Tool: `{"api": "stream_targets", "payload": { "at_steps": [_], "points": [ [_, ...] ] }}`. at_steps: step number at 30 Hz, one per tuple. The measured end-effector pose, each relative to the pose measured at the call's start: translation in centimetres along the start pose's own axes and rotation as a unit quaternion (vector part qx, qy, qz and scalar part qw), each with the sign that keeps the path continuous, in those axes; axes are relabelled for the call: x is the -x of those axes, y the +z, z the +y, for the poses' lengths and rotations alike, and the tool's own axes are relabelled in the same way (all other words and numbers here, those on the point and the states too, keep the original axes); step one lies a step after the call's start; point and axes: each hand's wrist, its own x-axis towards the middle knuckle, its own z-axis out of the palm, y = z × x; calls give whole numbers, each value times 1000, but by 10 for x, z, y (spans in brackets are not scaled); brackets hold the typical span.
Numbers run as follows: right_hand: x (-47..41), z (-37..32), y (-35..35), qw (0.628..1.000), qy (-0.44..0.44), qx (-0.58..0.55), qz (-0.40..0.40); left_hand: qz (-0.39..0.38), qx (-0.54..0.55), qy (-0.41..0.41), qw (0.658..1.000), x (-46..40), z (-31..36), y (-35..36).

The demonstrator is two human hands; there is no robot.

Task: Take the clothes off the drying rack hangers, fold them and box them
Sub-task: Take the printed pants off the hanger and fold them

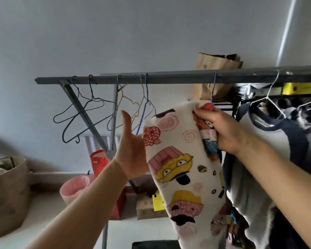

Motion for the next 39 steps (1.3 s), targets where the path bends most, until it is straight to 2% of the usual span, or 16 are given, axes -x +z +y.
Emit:
{"api": "stream_targets", "payload": {
  "at_steps": [2,4,5,7,11,14,17,19,21,23,26,28,31,33,35,39],
  "points": [
    [-2,-2,-5,1000,9,22,21,24,-87,2,996,4,-5,0],
    [-3,-5,-12,998,32,36,30,121,-210,1,970,6,-6,3],
    [-2,-7,-14,998,44,38,27,178,-235,0,956,5,-5,5],
    [3,-7,-20,998,60,31,-7,251,-203,11,946,3,-2,7],
    [20,12,-33,990,103,34,-91,290,-149,30,945,-6,10,10],
    [20,26,-33,992,94,75,-45,293,-145,30,945,-8,18,6],
    [14,23,-26,997,49,56,7,208,-135,55,967,-1,20,-4],
    [10,19,-22,997,32,70,27,179,-201,41,962,6,17,-9],
    [9,18,-21,994,24,98,44,231,-274,12,934,12,15,-11],
    [7,21,-19,992,17,110,63,294,-291,7,910,13,14,-14],
    [5,26,-18,989,15,124,76,338,-256,70,903,7,9,-11],
    [1,27,-18,988,17,127,90,308,-223,95,920,6,2,-8],
    [-2,24,-14,992,24,69,106,238,-309,22,920,10,-9,-7],
    [-4,23,-16,994,33,41,98,245,-337,8,909,10,-11,-4],
    [-3,22,-20,997,53,32,55,297,-294,21,908,5,-6,1],
    [4,30,-27,986,106,121,-35,340,-244,39,908,-8,6,5]
  ]
}}
